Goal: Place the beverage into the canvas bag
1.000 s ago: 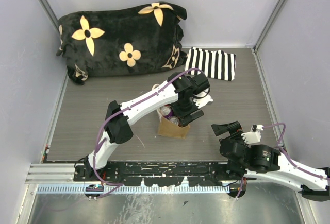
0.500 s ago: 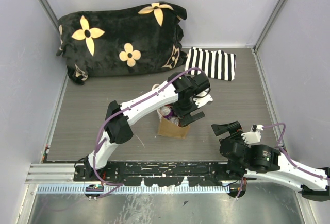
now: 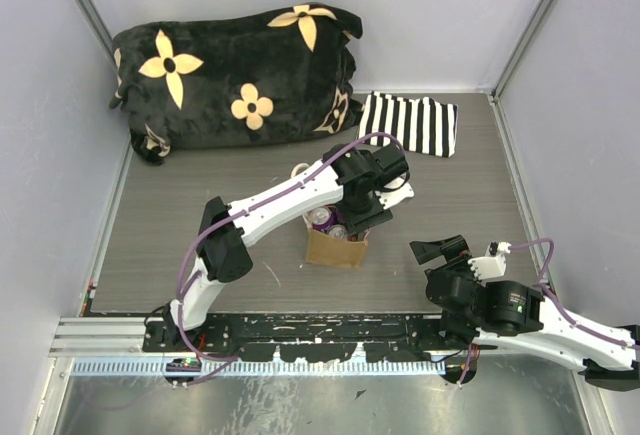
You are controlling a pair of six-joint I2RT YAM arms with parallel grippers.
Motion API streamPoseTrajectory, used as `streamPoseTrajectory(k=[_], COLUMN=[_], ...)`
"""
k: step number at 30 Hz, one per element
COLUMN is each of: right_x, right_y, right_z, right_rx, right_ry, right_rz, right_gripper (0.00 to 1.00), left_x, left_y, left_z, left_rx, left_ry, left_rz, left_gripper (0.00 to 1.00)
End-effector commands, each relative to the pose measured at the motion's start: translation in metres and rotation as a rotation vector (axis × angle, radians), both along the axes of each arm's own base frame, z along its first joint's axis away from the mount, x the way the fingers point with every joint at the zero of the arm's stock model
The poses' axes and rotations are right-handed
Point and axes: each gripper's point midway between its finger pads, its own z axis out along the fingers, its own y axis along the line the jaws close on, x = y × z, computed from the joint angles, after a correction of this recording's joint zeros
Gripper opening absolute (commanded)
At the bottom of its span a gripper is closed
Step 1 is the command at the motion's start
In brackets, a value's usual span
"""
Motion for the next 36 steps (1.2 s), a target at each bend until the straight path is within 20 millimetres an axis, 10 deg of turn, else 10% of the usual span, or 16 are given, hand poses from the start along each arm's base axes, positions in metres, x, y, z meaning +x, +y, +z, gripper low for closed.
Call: streamPoseTrajectory(k=[1, 27, 36], right_x=[-0.009, -0.009, -0.009], right_y=[-0.01, -0.009, -0.009], right_z=[-0.011, -0.011, -0.011], right_rx=[-0.073, -0.074, -0.078], right_ry=[0.056, 0.061, 0.061], right_rz=[0.018, 0.021, 0.019], right_gripper=[1.0, 1.0, 1.0], left_x=[0.001, 0.002, -0.015], left_y=[0.0, -0.005, 0.024], left_z=[0.017, 0.057, 0.045], left_rx=[-0.045, -0.17, -0.139], left_ry=[-0.053, -0.106, -0.075], left_rz=[-0.02, -0.007, -0.009], left_gripper=[0.5, 0.45, 0.16])
